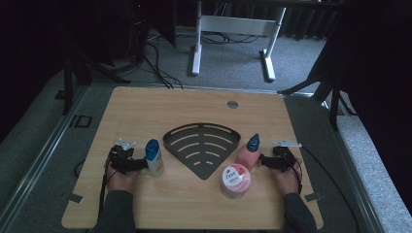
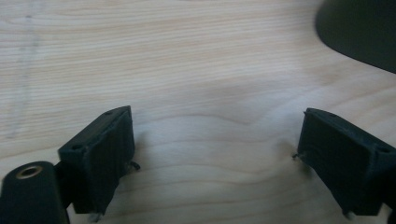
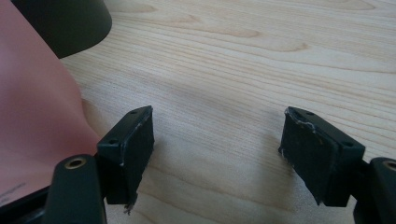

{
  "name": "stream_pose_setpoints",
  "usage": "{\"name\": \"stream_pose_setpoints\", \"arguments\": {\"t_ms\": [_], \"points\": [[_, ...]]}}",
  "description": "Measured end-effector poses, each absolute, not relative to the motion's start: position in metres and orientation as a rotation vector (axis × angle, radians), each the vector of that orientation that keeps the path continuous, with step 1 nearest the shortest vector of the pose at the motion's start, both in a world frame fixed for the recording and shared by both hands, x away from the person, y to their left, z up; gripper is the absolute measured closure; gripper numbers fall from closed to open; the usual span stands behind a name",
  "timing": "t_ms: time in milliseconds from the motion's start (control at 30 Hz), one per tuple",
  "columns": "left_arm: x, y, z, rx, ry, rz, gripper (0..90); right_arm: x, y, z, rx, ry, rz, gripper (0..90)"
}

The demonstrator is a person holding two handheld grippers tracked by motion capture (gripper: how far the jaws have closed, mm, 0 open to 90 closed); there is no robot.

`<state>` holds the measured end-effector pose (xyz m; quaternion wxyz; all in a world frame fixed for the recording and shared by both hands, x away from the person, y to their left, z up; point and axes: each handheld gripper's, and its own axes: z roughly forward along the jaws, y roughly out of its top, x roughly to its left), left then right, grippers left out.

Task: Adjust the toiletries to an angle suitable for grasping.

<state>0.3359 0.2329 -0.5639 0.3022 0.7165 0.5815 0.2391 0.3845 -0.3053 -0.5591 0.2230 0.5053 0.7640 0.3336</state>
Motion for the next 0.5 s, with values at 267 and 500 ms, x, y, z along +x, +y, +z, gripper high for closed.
{"name": "stream_pose_setpoints", "arguments": {"t_ms": [267, 500], "points": [[0.3343, 0.2399, -0.5634, 1.894, 1.53, 0.641, 24.2, 0.3838, -0.3046, -0.559, 1.405, 2.099, 0.913, 25.8], [0.3292, 0.2469, -0.5605, 1.881, 1.542, 0.645, 45.2, 0.3839, -0.3049, -0.5585, 1.411, 2.099, 0.911, 26.6]]}}
